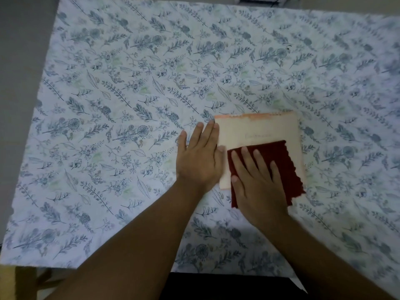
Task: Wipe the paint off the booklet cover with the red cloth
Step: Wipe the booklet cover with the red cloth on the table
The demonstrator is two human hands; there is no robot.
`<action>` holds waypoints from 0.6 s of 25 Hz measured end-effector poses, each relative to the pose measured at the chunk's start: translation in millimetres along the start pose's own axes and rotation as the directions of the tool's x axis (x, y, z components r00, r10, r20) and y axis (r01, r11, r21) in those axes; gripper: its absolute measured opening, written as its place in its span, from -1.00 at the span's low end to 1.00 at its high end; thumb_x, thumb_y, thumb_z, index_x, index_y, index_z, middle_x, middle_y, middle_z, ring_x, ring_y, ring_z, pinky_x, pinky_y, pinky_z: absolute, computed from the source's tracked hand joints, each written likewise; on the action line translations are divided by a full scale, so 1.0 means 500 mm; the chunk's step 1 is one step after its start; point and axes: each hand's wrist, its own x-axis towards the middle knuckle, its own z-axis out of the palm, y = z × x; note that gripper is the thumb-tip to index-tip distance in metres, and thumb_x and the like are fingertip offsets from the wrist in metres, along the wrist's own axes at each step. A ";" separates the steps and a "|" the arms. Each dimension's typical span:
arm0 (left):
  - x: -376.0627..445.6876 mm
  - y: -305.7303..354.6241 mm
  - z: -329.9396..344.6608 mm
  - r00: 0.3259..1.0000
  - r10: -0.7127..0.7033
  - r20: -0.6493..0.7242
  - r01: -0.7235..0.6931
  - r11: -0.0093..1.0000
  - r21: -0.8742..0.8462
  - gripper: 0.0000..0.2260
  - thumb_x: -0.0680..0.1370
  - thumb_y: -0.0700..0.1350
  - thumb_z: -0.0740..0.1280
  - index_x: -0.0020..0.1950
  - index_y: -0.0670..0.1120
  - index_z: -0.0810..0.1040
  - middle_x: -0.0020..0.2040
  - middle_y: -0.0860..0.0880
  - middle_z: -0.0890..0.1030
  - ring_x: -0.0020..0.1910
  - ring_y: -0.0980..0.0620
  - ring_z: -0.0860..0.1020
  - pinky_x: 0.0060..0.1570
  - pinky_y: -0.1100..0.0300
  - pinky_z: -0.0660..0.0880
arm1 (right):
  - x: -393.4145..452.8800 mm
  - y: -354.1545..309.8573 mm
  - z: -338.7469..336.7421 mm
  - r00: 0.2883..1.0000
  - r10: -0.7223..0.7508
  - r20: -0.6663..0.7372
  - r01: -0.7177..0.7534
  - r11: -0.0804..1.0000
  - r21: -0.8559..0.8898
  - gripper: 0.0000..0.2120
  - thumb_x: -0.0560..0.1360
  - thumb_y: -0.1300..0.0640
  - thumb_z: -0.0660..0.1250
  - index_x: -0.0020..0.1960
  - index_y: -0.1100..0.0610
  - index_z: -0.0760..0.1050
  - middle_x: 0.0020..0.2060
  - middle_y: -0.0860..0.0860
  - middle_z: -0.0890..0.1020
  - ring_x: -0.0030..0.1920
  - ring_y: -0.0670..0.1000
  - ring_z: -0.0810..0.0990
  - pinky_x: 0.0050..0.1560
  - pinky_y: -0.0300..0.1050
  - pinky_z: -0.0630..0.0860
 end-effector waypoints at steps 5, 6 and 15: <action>-0.006 0.017 0.012 1.000 -0.016 0.012 0.015 0.996 0.088 -0.42 0.69 0.07 -0.04 0.68 -0.09 -0.03 0.69 0.00 0.00 0.66 -0.02 -0.08 0.56 -0.26 -0.13 | 0.095 0.010 -0.029 0.993 0.088 -0.076 -0.085 0.995 0.050 -0.46 0.67 -0.10 -0.05 0.63 -0.09 0.00 0.63 -0.05 0.07 0.62 0.04 -0.03 0.55 0.24 -0.06; -0.006 0.017 0.012 1.000 -0.017 0.010 0.016 0.996 0.089 -0.43 0.69 0.06 -0.04 0.68 -0.09 -0.02 0.69 -0.01 0.01 0.66 -0.03 -0.06 0.56 -0.27 -0.12 | 0.047 0.015 -0.016 0.994 0.082 -0.079 -0.078 0.996 0.046 -0.46 0.67 -0.10 -0.05 0.63 -0.08 0.02 0.63 -0.04 0.09 0.61 0.05 0.00 0.55 0.25 -0.02; -0.005 0.020 0.012 1.000 -0.019 -0.002 0.019 0.991 0.132 -0.42 0.67 0.05 -0.05 0.68 -0.10 0.01 0.68 -0.03 0.05 0.66 -0.05 -0.03 0.56 -0.28 -0.07 | 0.120 0.059 -0.039 0.997 0.041 -0.068 -0.037 0.997 0.060 -0.44 0.66 -0.13 -0.04 0.63 -0.08 -0.02 0.64 -0.02 0.05 0.62 0.06 -0.03 0.55 0.24 -0.06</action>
